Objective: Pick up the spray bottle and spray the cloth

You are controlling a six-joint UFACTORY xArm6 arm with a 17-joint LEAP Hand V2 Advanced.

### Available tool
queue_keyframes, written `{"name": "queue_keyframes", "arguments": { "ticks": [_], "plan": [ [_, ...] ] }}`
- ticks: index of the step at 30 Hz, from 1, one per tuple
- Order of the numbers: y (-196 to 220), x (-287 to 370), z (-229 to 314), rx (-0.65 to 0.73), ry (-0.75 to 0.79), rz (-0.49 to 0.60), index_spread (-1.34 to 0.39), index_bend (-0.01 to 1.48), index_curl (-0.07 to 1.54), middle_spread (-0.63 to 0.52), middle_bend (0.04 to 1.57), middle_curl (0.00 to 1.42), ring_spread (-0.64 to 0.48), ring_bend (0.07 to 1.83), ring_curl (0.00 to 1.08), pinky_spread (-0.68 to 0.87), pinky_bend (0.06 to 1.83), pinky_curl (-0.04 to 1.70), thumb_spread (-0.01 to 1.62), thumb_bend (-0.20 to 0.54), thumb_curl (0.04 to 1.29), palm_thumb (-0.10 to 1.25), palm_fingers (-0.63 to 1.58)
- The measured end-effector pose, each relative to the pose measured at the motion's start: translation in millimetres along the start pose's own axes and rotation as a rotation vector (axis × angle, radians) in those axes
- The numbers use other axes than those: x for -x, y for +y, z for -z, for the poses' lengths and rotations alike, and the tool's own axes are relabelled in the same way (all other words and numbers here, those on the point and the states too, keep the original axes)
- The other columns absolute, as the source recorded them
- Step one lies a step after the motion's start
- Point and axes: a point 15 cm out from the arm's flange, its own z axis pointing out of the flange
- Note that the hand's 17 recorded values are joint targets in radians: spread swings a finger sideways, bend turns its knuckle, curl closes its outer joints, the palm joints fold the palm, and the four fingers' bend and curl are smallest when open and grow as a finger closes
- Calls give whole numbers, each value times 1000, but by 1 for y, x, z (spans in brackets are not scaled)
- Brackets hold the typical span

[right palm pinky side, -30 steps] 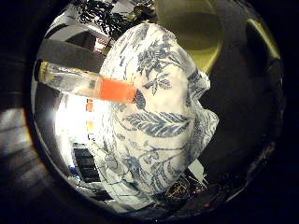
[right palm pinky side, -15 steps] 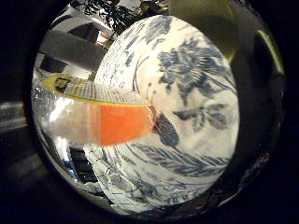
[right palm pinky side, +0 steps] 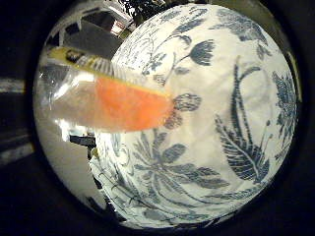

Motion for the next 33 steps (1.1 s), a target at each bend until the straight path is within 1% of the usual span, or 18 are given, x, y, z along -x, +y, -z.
{"name": "queue_keyframes", "arguments": {
  "ticks": [1, 2, 6, 11, 14, 17, 19, 23, 25, 27, 30, 33],
  "plan": [
    [0, 3, -1, 4, -5, -1, -263, 987, 700, -116, 1160, 683, -206, 1224, 607, -269, 1180, 640, 964, -13, 442, 944, 1279],
    [0, 9, 0, 8, -10, 4, -252, 1020, 715, -111, 1197, 689, -205, 1260, 622, -258, 1210, 666, 958, -15, 452, 954, 1254],
    [-6, 32, 8, 8, -4, 26, -219, 1115, 739, -101, 1273, 690, -188, 1363, 651, -217, 1249, 756, 947, -10, 494, 1012, 1216],
    [-13, 74, 24, 19, 32, 88, -194, 1157, 732, -95, 1320, 673, -172, 1419, 654, -197, 1239, 853, 945, -13, 547, 1045, 1193],
    [-7, 98, 28, 60, 40, 113, -183, 1179, 725, -93, 1335, 662, -169, 1431, 650, -187, 1220, 909, 952, -16, 573, 1050, 1185],
    [6, 111, 26, 155, 88, 114, -180, 1189, 716, -92, 1347, 652, -167, 1441, 646, -185, 1196, 957, 961, -15, 592, 1046, 1183],
    [12, 119, 31, 238, 158, 136, -179, 1196, 711, -92, 1352, 646, -167, 1447, 644, -185, 1181, 985, 963, -15, 602, 1045, 1182],
    [38, 135, 46, 481, 309, 157, -175, 1203, 700, -91, 1361, 635, -171, 1452, 638, -179, 1158, 1043, 976, -16, 614, 1039, 1180],
    [54, 149, 48, 609, 356, 168, -174, 1207, 695, -91, 1363, 630, -172, 1454, 635, -177, 1144, 1069, 985, -16, 619, 1030, 1182],
    [64, 154, 45, 697, 394, 177, -176, 1209, 691, -90, 1365, 626, -173, 1455, 633, -177, 1132, 1090, 990, -16, 624, 1028, 1183],
    [69, 163, 42, 756, 454, 206, -181, 1208, 686, -90, 1374, 624, -174, 1456, 632, -178, 1117, 1118, 995, -16, 625, 1021, 1180],
    [74, 185, 34, 785, 507, 264, -184, 1205, 685, -90, 1377, 621, -175, 1457, 631, -179, 1105, 1142, 1004, -15, 626, 1017, 1180]
  ]
}}
